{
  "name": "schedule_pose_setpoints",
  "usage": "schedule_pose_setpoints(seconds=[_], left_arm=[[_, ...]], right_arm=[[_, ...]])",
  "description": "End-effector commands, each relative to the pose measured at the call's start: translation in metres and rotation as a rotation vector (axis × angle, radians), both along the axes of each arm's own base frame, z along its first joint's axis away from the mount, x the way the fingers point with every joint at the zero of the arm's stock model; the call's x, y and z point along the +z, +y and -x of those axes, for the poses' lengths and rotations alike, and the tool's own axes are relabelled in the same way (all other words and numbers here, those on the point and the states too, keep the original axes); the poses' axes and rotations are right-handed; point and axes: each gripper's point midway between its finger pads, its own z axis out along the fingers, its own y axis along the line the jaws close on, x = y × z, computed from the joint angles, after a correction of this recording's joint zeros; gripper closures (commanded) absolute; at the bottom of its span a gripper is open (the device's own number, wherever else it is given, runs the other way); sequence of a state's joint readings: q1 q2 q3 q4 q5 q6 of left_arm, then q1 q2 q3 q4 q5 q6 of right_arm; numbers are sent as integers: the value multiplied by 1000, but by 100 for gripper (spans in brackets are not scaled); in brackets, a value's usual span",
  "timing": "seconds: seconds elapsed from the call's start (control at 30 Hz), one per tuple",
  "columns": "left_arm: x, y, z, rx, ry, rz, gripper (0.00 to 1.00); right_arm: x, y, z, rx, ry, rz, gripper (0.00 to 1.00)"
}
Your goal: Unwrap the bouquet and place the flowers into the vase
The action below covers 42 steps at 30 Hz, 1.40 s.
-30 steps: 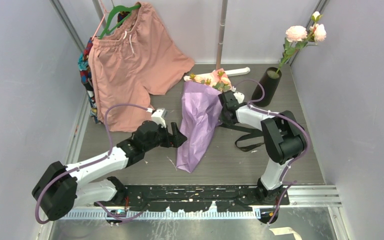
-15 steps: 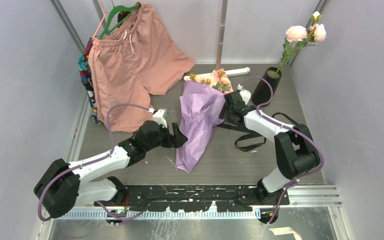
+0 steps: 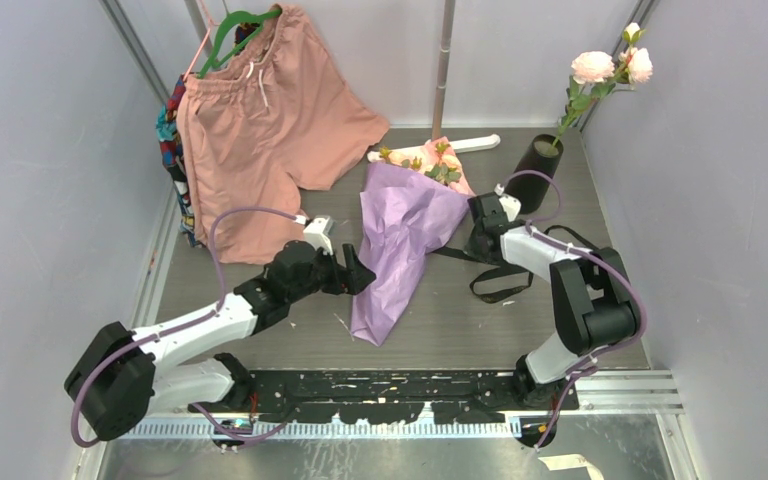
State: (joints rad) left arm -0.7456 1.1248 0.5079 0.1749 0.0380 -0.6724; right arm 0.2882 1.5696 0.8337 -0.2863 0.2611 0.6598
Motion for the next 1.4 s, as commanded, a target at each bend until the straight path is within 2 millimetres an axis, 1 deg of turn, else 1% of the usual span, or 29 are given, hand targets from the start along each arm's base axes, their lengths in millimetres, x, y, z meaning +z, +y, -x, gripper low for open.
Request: schedule_pose_setpoints(seconds=[0.0, 0.1, 0.27, 0.4, 0.53, 0.73, 0.83, 0.93, 1.03, 1.2, 1.27, 1.3, 1.37], left_arm=[[15, -3, -3, -3, -47, 37, 20], [14, -4, -3, -6, -43, 40, 20], [13, -2, -1, -7, -42, 40, 20], [14, -1, 0, -4, -47, 43, 20], [19, 1, 2, -4, -57, 45, 20], [26, 4, 4, -6, -74, 48, 20], [27, 6, 4, -3, -77, 47, 20], [27, 6, 3, 2, -79, 45, 20], [20, 5, -1, 11, -74, 36, 19], [5, -6, -11, 4, -51, 30, 19], [-2, -13, -14, -11, -36, 28, 19], [-10, -17, -16, -18, -21, 22, 19], [-15, -27, -17, -38, -11, 38, 19]], right_arm=[[2, 2, -10, -6, -40, -26, 99], [-4, -5, -8, -24, -26, -27, 99], [-21, -17, -2, -64, 16, -64, 99], [-27, -27, 4, -90, 37, -55, 99], [-26, -48, 13, -180, 53, -35, 99], [-14, -87, 29, -339, 19, -17, 99], [-2, -101, 34, -393, -16, -9, 99], [15, -104, 33, -409, -71, -12, 99], [35, -103, 30, -406, -124, -25, 99], [75, -92, 21, -360, -218, -90, 99], [89, -89, 20, -340, -242, -95, 98], [95, -86, 20, -330, -252, -99, 98], [107, -83, 21, -313, -280, -113, 99]])
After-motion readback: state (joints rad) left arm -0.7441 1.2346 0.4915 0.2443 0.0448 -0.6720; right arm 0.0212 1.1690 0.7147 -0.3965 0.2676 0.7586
